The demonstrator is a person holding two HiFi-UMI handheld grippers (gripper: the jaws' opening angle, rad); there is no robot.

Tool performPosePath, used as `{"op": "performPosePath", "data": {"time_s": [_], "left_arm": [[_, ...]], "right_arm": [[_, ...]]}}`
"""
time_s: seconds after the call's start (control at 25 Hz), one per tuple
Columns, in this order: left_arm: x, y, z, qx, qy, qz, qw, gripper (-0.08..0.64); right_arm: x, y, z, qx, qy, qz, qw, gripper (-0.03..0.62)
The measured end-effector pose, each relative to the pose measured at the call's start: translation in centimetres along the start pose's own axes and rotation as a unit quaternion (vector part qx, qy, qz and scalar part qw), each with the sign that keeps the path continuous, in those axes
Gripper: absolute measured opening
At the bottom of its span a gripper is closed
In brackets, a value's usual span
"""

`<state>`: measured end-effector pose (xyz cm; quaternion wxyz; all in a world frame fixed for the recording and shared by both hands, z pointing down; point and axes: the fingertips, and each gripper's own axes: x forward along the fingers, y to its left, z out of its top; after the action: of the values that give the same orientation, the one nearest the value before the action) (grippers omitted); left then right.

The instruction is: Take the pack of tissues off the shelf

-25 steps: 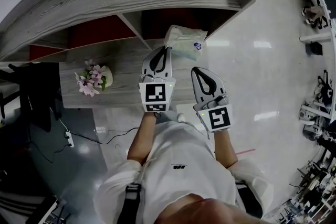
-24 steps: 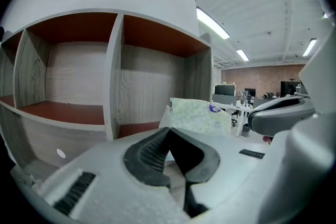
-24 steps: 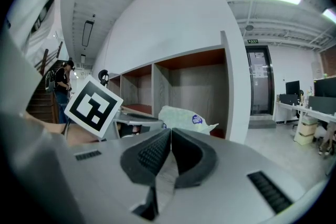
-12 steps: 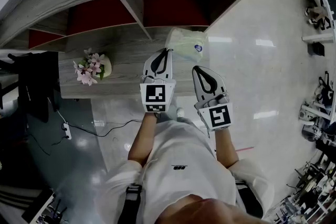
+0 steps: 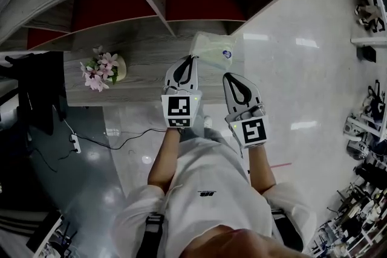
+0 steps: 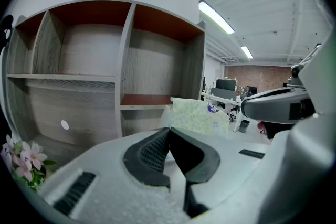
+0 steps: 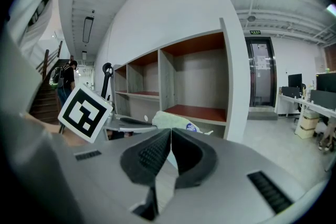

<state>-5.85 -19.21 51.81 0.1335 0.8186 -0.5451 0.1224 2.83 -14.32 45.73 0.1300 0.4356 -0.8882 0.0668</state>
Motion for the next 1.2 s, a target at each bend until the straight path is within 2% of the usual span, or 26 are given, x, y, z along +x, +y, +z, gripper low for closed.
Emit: {"op": "performPosePath", "data": {"time_s": [0.6, 1.2], "left_arm": [[1.2, 0.6, -7.2, -0.006, 0.05, -0.017, 0.9986, 0.028], [2.8, -0.5, -12.6, -0.014, 0.097, -0.047, 0.9941, 0.029]], "right_arm": [[1.2, 0.6, -6.3, 0.025, 0.052, -0.012, 0.998, 0.026], [1.3, 0.5, -9.7, 0.035, 0.081, -0.028, 0.996, 0.026]]}}
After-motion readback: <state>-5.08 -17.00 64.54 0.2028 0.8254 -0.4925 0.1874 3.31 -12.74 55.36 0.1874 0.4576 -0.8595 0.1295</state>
